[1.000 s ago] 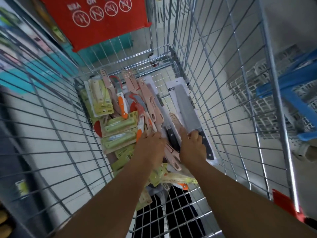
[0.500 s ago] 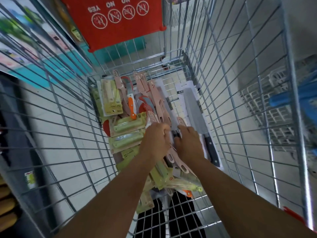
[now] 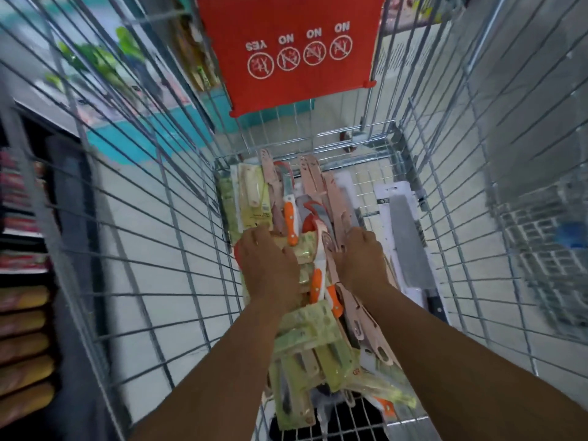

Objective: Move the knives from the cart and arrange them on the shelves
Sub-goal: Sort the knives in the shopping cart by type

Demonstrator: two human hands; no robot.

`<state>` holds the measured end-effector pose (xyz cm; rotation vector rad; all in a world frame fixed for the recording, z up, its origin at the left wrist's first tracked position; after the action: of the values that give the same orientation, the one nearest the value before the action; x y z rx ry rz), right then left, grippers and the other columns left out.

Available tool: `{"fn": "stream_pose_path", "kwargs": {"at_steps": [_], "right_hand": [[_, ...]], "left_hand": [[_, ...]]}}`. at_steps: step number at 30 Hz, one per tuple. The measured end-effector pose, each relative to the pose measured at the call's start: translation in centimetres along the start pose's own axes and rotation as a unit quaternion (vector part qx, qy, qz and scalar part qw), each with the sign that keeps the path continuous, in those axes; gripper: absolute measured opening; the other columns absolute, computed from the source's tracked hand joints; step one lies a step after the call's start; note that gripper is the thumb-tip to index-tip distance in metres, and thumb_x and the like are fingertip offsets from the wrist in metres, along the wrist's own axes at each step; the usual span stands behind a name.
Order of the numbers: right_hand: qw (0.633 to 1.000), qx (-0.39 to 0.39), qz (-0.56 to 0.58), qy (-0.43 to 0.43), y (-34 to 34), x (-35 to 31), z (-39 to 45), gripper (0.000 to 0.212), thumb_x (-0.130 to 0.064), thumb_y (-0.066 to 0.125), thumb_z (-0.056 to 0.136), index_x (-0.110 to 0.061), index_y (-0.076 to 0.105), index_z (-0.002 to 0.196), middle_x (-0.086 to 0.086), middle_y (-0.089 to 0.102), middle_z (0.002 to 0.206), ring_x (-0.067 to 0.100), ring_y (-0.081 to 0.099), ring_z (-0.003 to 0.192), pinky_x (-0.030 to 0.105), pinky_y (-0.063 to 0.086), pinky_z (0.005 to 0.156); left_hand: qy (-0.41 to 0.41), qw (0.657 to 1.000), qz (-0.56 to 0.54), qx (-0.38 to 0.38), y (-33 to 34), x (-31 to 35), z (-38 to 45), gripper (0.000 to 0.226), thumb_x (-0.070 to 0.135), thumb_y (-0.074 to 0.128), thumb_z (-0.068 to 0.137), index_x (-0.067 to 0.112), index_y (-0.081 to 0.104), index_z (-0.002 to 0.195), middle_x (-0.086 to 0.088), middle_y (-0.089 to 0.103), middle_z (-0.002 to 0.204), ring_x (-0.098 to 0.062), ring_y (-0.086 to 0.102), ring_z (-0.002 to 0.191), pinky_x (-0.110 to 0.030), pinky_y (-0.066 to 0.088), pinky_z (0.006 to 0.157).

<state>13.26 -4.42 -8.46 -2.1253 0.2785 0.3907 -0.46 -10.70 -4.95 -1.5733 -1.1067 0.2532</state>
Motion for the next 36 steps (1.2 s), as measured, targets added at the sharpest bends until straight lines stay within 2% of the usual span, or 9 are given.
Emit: {"fn": "stream_pose_path", "kwargs": {"at_steps": [6, 10, 12, 16, 21, 25, 29, 32, 36], "right_hand": [[0.999, -0.005, -0.042, -0.012, -0.1, -0.6, 0.5, 0.043, -0.009, 0.05, 0.09, -0.009, 0.044, 0.133, 0.017, 0.045, 0.126, 0.036, 0.047, 0.113, 0.042, 0.044, 0.096], [0.999, -0.025, -0.038, -0.003, -0.3, -0.6, 0.8, 0.038, -0.011, 0.05, 0.091, -0.013, 0.047, 0.129, 0.013, 0.045, 0.125, 0.034, 0.047, 0.114, 0.044, 0.045, 0.097], [0.999, -0.037, -0.03, 0.004, -0.3, -0.6, 1.0, 0.039, -0.013, 0.05, 0.092, -0.014, 0.046, 0.13, 0.012, 0.043, 0.127, 0.032, 0.046, 0.116, 0.044, 0.044, 0.099], [0.998, -0.055, -0.019, 0.023, -0.5, -0.7, 1.3, 0.043, -0.015, 0.051, 0.092, -0.015, 0.044, 0.135, 0.012, 0.04, 0.133, 0.033, 0.043, 0.122, 0.043, 0.041, 0.104], [0.997, -0.048, -0.043, 0.034, -0.8, -1.2, 1.2, 0.048, -0.021, 0.053, 0.093, -0.016, 0.042, 0.139, 0.012, 0.041, 0.136, 0.031, 0.042, 0.125, 0.041, 0.038, 0.105], [1.0, 0.024, -0.01, -0.007, -1.7, -2.6, 1.1, 0.041, -0.026, 0.05, 0.096, -0.016, 0.047, 0.135, 0.01, 0.047, 0.135, 0.029, 0.041, 0.125, 0.038, 0.032, 0.107], [0.989, 0.041, 0.139, -0.034, -2.6, -5.7, 1.7, 0.036, -0.036, 0.05, 0.095, -0.016, 0.058, 0.124, 0.004, 0.064, 0.116, 0.023, 0.06, 0.103, 0.038, 0.048, 0.094], [0.978, 0.01, 0.207, -0.019, -4.1, -7.2, 2.3, 0.028, -0.034, 0.045, 0.098, -0.013, 0.06, 0.11, 0.0, 0.065, 0.098, 0.015, 0.062, 0.081, 0.026, 0.046, 0.073], [0.918, -0.003, 0.388, 0.075, -5.9, -5.0, 4.3, 0.024, -0.022, 0.05, 0.094, -0.013, 0.06, 0.074, -0.003, 0.055, 0.059, 0.01, 0.049, 0.05, 0.019, 0.037, 0.049]], "left_hand": [[-0.061, 0.997, 0.019, -0.037, -0.4, 0.3, 4.6, 0.061, 0.038, 0.039, 0.099, 0.012, 0.019, 0.15, -0.02, 0.023, 0.152, -0.036, 0.024, 0.139, -0.046, 0.025, 0.114], [-0.084, 0.995, 0.023, -0.038, -0.2, 0.5, 6.8, 0.038, 0.022, 0.044, 0.096, 0.016, 0.046, 0.133, -0.02, 0.042, 0.129, -0.036, 0.047, 0.115, -0.042, 0.043, 0.09], [-0.117, 0.993, -0.025, -0.013, -0.1, 0.9, 7.4, 0.037, 0.013, 0.05, 0.093, 0.014, 0.044, 0.13, -0.019, 0.043, 0.124, -0.036, 0.051, 0.108, -0.041, 0.044, 0.081], [-0.204, 0.976, -0.078, -0.019, 0.6, 0.6, 8.8, 0.063, 0.02, 0.065, 0.087, 0.009, 0.032, 0.139, -0.018, 0.046, 0.132, -0.036, 0.051, 0.118, -0.045, 0.047, 0.093], [-0.252, 0.959, -0.121, -0.035, 1.0, -0.3, 9.4, 0.036, 0.019, 0.062, 0.087, 0.001, 0.056, 0.118, -0.014, 0.061, 0.117, -0.035, 0.061, 0.103, -0.041, 0.054, 0.085], [-0.261, 0.934, -0.243, 0.0, -0.5, 0.6, 7.4, 0.035, 0.009, 0.05, 0.092, 0.001, 0.048, 0.126, -0.017, 0.055, 0.126, -0.036, 0.055, 0.114, -0.04, 0.048, 0.092], [-0.219, 0.932, -0.278, 0.078, -2.6, 2.4, 3.1, 0.028, 0.008, 0.036, 0.098, 0.005, 0.049, 0.122, -0.016, 0.058, 0.118, -0.03, 0.056, 0.1, -0.034, 0.041, 0.076], [-0.086, 0.963, -0.244, 0.074, -2.4, 4.6, 1.8, 0.027, 0.014, 0.036, 0.1, 0.009, 0.051, 0.122, -0.013, 0.06, 0.105, -0.022, 0.05, 0.079, -0.026, 0.029, 0.063], [0.033, 0.977, -0.21, 0.013, -0.7, 7.3, 3.8, 0.03, 0.017, 0.039, 0.1, 0.009, 0.056, 0.123, -0.014, 0.062, 0.106, -0.031, 0.058, 0.094, -0.035, 0.043, 0.075]]}}
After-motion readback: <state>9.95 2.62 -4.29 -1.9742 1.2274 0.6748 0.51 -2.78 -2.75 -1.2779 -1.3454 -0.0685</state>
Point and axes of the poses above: each hand's wrist, its own z-axis towards the middle knuckle, its own y-axis out of the palm, x = y × z, the point moved 2 cm from there along z, towards the middle knuckle
